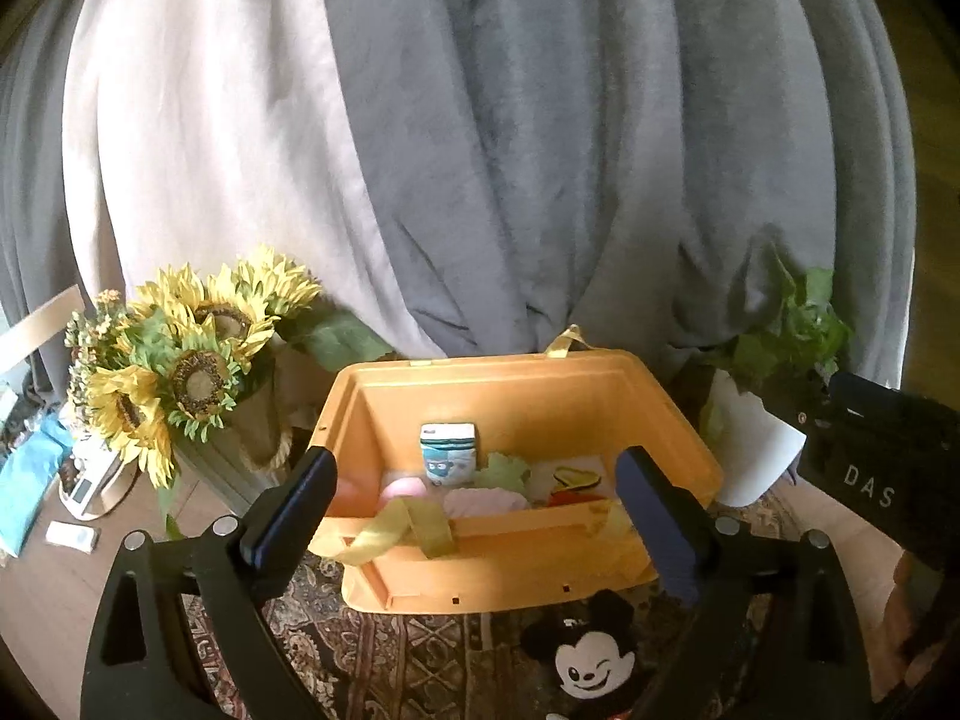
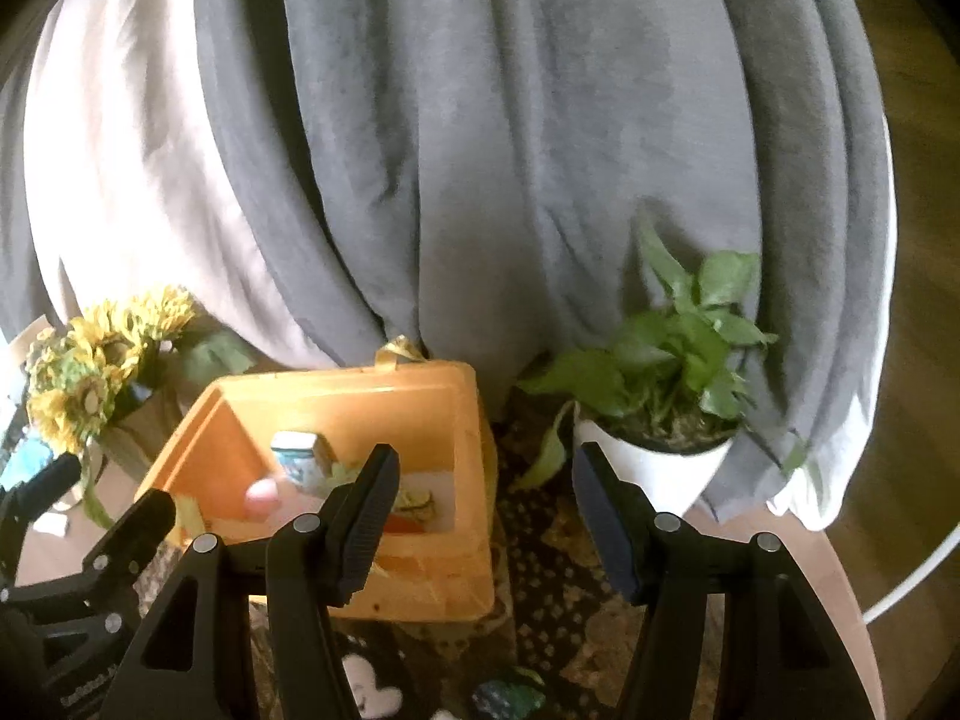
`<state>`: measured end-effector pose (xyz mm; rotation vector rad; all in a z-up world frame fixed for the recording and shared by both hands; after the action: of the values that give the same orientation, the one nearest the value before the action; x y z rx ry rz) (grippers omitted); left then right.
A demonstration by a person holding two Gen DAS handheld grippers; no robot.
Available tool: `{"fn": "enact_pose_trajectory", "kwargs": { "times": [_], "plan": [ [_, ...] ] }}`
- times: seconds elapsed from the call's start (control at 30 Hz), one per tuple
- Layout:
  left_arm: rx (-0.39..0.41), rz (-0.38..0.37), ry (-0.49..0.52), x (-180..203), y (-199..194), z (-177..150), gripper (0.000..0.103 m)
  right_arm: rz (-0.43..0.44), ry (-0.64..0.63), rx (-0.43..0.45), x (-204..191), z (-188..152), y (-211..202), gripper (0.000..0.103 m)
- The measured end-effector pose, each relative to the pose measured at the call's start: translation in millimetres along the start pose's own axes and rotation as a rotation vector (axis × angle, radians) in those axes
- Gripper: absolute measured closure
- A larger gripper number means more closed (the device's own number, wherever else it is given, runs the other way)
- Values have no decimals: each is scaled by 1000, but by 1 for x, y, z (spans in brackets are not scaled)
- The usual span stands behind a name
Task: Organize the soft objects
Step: 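Withdraw both open tools from the crate toward the Mickey plush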
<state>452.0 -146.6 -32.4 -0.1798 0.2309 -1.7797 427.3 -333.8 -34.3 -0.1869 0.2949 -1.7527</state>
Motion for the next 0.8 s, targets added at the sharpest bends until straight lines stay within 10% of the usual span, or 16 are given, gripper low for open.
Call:
{"fn": "enact_pose_trajectory", "kwargs": {
  "times": [0.8],
  "plan": [
    [-212,-114,-33,43,-10,-82,8,-2,156,-266,34,-108,-11,36]
  ]
}}
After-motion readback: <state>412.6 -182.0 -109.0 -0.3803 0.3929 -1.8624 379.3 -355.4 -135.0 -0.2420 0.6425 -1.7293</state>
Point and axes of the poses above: each gripper's, at about its wrist camera, not at the fingertips, and y roughly the way its jaws point, x to its right, z to its top, the point moved 8 cm from there along y, roughly the way its jaws point, and after that the axes turned 15 degrees about x, right-handed, at the moved point
